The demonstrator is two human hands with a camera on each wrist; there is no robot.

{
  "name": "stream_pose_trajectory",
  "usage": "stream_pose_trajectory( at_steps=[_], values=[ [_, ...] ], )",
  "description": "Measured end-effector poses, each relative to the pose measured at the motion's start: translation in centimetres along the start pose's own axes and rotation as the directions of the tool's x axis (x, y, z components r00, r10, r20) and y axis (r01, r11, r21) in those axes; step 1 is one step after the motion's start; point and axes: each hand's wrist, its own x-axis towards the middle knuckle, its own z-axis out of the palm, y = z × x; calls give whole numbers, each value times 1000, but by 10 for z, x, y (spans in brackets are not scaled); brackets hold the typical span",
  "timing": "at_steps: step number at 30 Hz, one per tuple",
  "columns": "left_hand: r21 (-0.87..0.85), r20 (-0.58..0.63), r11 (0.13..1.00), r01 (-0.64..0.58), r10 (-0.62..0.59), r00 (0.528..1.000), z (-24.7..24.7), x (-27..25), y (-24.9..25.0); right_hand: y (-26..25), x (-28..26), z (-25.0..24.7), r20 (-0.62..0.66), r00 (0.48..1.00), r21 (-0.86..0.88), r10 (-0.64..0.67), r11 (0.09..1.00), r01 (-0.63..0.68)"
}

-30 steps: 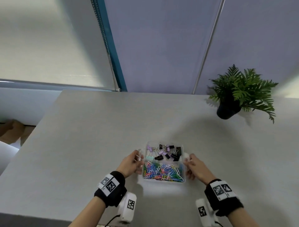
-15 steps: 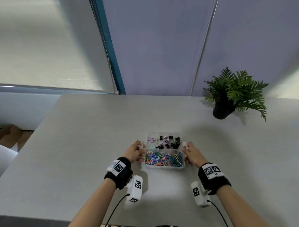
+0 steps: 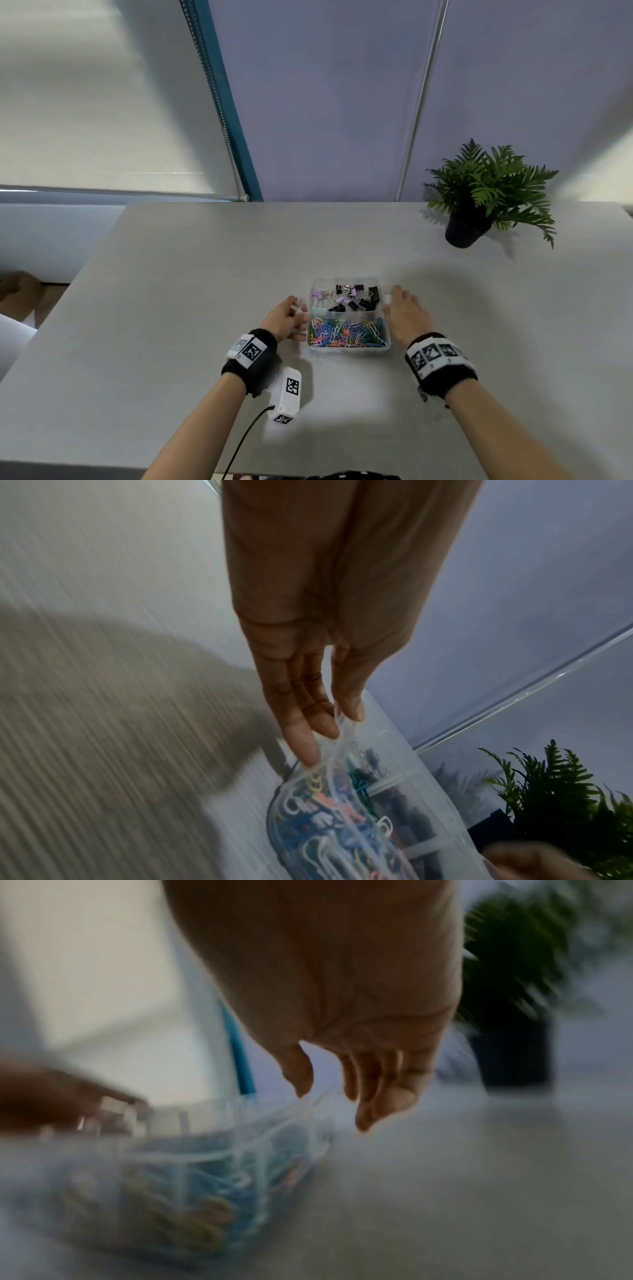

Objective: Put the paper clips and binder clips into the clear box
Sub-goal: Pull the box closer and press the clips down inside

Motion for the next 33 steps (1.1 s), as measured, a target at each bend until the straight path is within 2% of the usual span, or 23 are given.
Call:
stream_pose_trajectory(
  at_steps=[1,2,4,5,8,11,18,22,26,27,29,31,33],
  values=[
    [-5,5,1000,3,-3,1000,0,0,0,-6,4,-1,-96,990,-118,-99,989,88],
    [-6,9,1000,3,-3,1000,0,0,1,-15,8,-3,-139,969,-184,-203,967,176],
    [-4,17,1000,0,0,1000,1,-1,2,-30,19,-4,-102,934,-254,-343,917,309],
    [-5,20,1000,-2,2,1000,1,-1,2,-35,24,-2,-50,928,-283,-370,896,342],
    [-9,5,1000,-2,2,1000,1,-2,-1,-35,31,6,97,902,-377,-421,823,425],
    [-19,-13,1000,-9,9,1000,0,-2,-5,-22,35,3,167,872,-370,-461,790,489],
    [-36,8,999,-6,6,1000,-1,0,-7,-12,34,1,244,839,-387,-486,744,544],
    [-23,21,1000,-8,9,1000,-2,0,-7,-22,34,0,276,819,-469,-503,673,572],
    [-14,29,1000,-15,16,999,-2,0,-5,-38,37,6,301,764,-461,-571,614,640],
    [-16,28,1000,-16,17,999,-2,-1,-5,-39,38,6,291,763,-443,-577,626,642],
    [-19,23,1000,-17,17,1000,-2,-1,-5,-34,38,0,188,818,-325,-544,752,574],
    [-23,18,1000,-12,13,1000,-2,0,-5,-19,39,-7,-17,889,-160,-458,879,450],
    [-27,16,1000,-13,13,1000,-2,0,-5,4,37,-8,-192,930,-12,-314,948,318]
  ],
)
